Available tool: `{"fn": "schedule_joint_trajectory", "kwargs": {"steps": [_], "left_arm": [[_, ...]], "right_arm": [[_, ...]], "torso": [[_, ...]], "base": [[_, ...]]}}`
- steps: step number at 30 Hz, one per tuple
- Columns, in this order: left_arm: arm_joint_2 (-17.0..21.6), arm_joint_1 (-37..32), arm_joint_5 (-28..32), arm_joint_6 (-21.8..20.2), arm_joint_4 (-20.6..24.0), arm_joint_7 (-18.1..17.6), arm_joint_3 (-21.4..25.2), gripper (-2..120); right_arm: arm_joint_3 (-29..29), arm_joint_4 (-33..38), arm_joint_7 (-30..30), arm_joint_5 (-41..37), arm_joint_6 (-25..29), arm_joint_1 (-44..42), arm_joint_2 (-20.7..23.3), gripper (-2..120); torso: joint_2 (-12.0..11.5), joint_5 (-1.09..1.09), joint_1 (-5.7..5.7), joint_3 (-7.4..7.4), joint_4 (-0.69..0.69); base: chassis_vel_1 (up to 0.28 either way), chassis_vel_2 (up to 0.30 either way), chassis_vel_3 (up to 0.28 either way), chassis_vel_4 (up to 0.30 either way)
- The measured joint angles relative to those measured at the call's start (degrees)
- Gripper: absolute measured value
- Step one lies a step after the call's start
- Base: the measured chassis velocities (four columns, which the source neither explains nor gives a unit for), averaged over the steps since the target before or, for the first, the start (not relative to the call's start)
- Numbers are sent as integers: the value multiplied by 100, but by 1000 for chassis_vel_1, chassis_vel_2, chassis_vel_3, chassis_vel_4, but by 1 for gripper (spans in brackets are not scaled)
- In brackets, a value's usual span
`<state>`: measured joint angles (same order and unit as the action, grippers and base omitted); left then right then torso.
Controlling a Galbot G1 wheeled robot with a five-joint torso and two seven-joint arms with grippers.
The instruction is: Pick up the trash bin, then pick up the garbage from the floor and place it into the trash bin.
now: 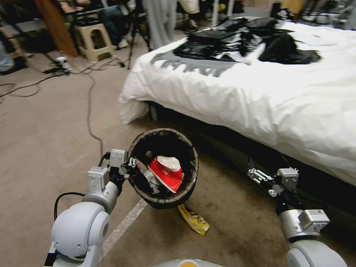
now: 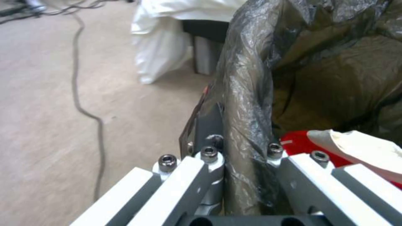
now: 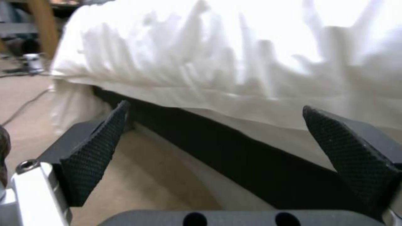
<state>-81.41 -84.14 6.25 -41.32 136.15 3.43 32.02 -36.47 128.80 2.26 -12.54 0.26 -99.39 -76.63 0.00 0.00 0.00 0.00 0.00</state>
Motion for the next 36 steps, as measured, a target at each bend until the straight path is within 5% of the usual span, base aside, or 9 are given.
{"fn": "schedule_joint_trajectory", "kwargs": {"steps": [15,24,36], "left_arm": [[2,3,-5,57,-3,-27,20,2],[57,-74,12,57,21,-22,161,2],[95,-125,21,41,65,-16,197,2]], "right_arm": [[-83,-134,-101,-417,-126,-274,408,100],[-20,-381,-305,-969,-301,-357,1080,100],[850,-1191,-771,-1284,-874,148,2135,100]], "torso": [[0,0,0,0,-2],[0,0,0,0,0],[0,0,0,0,0]], "base": [[73,71,64,60],[0,0,0,0],[0,0,0,0]]}}
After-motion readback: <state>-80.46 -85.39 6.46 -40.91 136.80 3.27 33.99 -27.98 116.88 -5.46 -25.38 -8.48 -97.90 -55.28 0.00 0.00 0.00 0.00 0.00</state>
